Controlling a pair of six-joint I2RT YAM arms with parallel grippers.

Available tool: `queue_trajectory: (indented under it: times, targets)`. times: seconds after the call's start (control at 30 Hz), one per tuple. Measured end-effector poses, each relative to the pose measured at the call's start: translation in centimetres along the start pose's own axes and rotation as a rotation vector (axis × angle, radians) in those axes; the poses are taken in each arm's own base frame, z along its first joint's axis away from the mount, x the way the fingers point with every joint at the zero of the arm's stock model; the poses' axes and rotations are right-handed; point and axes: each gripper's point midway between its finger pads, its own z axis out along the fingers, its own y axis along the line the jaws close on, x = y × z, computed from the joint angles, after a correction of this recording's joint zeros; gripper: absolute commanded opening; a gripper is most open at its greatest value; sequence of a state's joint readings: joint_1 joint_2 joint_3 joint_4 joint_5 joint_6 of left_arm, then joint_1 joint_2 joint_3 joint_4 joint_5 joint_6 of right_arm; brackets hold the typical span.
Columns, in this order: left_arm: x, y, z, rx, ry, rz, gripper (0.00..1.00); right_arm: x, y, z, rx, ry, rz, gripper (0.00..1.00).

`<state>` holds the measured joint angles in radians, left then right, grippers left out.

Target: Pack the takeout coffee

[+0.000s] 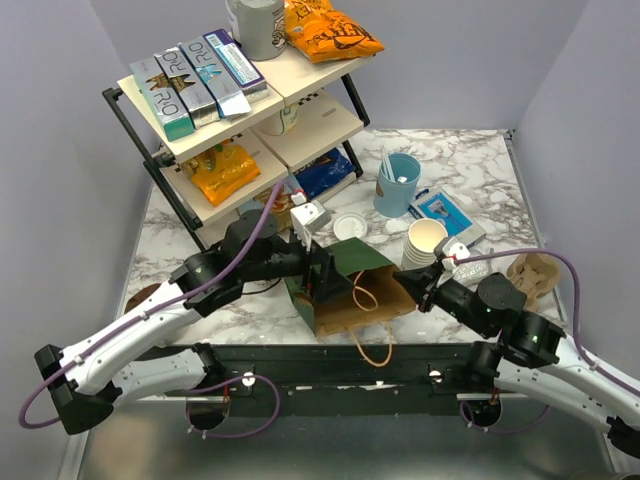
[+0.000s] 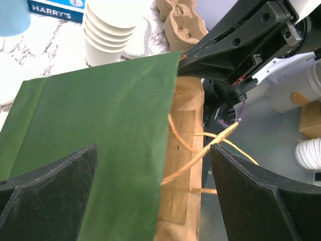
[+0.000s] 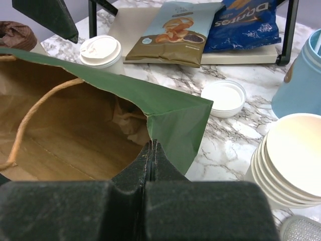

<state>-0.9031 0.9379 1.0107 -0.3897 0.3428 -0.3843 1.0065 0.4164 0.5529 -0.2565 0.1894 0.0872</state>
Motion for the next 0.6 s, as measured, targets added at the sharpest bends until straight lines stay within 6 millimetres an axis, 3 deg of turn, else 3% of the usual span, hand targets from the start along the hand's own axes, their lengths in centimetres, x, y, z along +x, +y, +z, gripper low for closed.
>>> queue_trajectory:
  times: [0.2, 0.4, 0.53, 0.6]
  targets:
    - [1.7, -1.2, 1.6, 0.026, 0.123, 0.028, 0.99, 0.5, -0.4, 0.2, 0.027, 0.022, -0.005, 0.01]
    - [3.4, -0.5, 3.1, -0.128, 0.229, 0.073, 0.94, 0.0, -0.7, -0.5, 0.038, -0.003, 0.004, 0.01]
    - [4.1, 0.4, 4.4, -0.279, 0.278, 0.143, 0.76, 0.0, -0.8, -0.6, 0.038, -0.003, 0.010, 0.01]
    - [4.2, 0.6, 4.8, -0.338, 0.285, 0.180, 0.55, 0.1, -0.8, -0.7, 0.038, 0.002, 0.008, 0.01]
